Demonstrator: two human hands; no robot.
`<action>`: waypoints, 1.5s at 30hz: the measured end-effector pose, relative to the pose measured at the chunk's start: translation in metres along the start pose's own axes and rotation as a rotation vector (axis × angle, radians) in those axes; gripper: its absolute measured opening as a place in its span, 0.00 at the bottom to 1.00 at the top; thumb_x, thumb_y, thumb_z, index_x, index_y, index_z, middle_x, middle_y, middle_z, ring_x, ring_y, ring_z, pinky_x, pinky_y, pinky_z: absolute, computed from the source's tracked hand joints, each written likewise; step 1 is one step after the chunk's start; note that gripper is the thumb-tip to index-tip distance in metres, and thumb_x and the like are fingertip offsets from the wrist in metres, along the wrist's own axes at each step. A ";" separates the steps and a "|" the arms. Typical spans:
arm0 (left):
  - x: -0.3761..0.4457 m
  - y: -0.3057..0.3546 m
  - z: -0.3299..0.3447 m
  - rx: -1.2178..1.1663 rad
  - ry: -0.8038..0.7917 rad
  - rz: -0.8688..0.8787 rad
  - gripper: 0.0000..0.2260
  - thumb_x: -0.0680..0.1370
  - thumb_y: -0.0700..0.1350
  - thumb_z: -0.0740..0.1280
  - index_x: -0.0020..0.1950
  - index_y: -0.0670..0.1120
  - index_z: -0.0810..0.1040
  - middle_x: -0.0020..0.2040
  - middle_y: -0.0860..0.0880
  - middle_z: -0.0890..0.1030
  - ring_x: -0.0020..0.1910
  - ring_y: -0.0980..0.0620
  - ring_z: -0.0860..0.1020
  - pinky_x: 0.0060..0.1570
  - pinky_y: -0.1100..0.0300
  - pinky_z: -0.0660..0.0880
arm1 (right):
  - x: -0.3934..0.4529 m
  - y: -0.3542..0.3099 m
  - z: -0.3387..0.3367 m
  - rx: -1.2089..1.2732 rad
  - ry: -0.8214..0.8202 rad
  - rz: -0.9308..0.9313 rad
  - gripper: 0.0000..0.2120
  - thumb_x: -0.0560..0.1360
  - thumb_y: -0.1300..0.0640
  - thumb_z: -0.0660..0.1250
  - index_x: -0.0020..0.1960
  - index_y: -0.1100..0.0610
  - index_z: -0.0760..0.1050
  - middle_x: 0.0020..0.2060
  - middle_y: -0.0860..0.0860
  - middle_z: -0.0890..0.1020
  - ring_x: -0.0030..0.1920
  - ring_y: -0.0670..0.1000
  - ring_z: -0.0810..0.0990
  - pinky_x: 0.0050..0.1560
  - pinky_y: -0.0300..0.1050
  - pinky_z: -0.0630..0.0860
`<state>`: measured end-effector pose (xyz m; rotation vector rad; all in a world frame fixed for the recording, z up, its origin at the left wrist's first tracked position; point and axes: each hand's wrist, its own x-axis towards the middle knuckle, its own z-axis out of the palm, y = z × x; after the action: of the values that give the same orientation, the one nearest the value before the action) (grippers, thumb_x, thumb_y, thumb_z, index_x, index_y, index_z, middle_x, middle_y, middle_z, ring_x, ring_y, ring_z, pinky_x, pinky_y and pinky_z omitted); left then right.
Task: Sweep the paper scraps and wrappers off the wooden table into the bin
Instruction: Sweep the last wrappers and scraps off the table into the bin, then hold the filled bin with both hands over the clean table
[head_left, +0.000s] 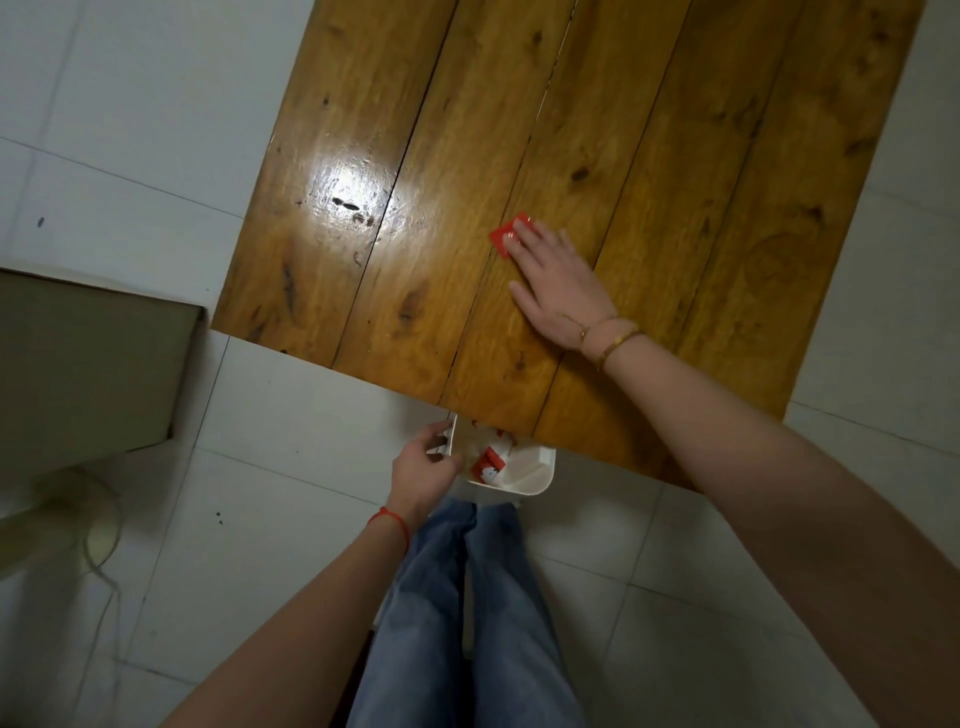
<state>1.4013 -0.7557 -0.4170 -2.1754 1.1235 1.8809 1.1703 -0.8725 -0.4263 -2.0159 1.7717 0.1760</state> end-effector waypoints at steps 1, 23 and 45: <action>-0.001 0.000 0.000 0.004 0.001 0.001 0.24 0.73 0.48 0.71 0.69 0.48 0.72 0.65 0.45 0.78 0.59 0.44 0.77 0.59 0.49 0.76 | -0.013 -0.005 0.008 -0.009 -0.006 -0.010 0.27 0.82 0.46 0.47 0.78 0.55 0.50 0.78 0.54 0.52 0.78 0.54 0.47 0.77 0.54 0.45; -0.037 -0.033 -0.010 -0.104 0.056 -0.041 0.22 0.72 0.39 0.69 0.67 0.46 0.74 0.62 0.40 0.79 0.59 0.41 0.78 0.61 0.43 0.76 | -0.190 -0.092 0.089 0.186 -0.014 -0.107 0.24 0.81 0.47 0.48 0.75 0.55 0.60 0.75 0.52 0.63 0.76 0.51 0.55 0.77 0.49 0.44; -0.163 0.038 -0.050 -0.207 0.026 0.283 0.21 0.72 0.41 0.70 0.65 0.50 0.75 0.61 0.45 0.79 0.59 0.45 0.78 0.60 0.45 0.77 | -0.257 -0.143 -0.029 0.993 0.225 0.627 0.15 0.82 0.52 0.54 0.67 0.50 0.67 0.44 0.47 0.79 0.40 0.46 0.78 0.35 0.39 0.75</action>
<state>1.4230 -0.7296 -0.2461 -2.2511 1.3618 2.1771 1.2599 -0.6396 -0.2670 -0.7852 1.9861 -0.6423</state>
